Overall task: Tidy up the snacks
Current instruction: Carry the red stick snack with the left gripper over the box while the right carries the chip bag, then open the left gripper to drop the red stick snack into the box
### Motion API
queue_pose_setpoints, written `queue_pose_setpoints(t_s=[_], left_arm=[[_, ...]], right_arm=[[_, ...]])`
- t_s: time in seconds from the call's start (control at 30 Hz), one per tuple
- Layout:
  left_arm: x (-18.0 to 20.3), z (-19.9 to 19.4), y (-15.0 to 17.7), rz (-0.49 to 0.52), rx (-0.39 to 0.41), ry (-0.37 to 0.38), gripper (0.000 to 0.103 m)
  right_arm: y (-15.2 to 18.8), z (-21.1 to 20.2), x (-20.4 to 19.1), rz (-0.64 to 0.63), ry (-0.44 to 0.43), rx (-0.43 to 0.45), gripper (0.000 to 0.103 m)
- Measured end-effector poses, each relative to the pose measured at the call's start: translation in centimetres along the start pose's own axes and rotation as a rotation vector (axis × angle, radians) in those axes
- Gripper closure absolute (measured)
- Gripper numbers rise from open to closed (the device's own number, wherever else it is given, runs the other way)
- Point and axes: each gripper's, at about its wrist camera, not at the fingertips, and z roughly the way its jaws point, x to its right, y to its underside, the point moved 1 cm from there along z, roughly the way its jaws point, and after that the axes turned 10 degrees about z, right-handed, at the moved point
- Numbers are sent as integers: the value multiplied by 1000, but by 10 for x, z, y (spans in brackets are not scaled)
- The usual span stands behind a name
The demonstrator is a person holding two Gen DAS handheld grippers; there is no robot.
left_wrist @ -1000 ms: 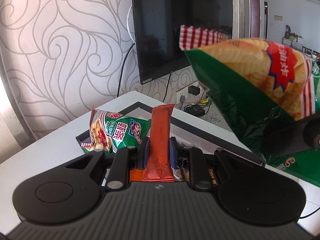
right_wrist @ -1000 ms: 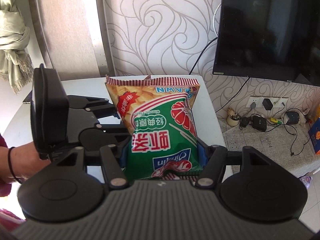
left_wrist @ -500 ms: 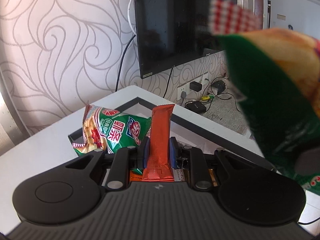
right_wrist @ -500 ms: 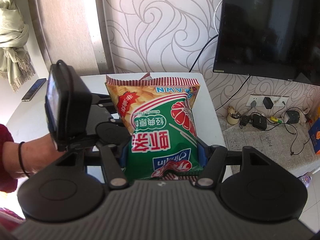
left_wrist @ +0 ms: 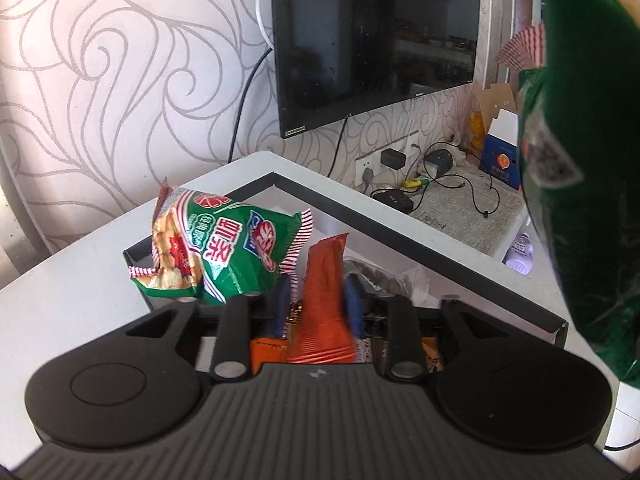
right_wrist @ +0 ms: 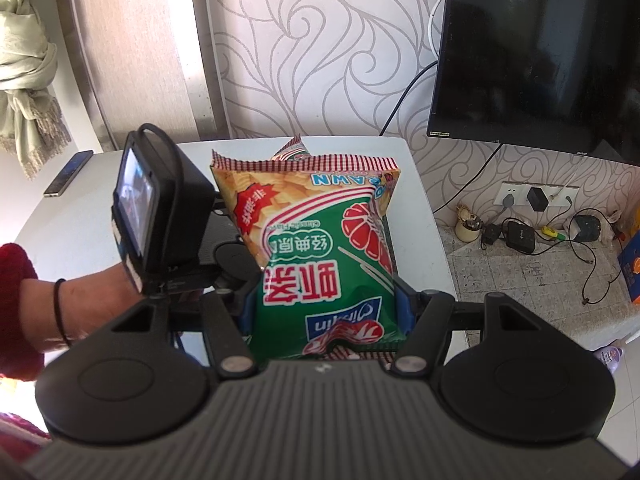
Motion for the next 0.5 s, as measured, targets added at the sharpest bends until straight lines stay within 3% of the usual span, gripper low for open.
queue_pose_setpoints(t_s=[0.03,0.13,0.5], left_arm=[[0,-1,0,-2,5,-6,50],[1,-5,0,3,20,-21,39],[3,-20,2,8,22,-47,33]], right_arm=[[0,0,0,0,-1,0,38],[0,0,0,0,-1,-1,37],[3,2,0,-5,-9,-7,38]])
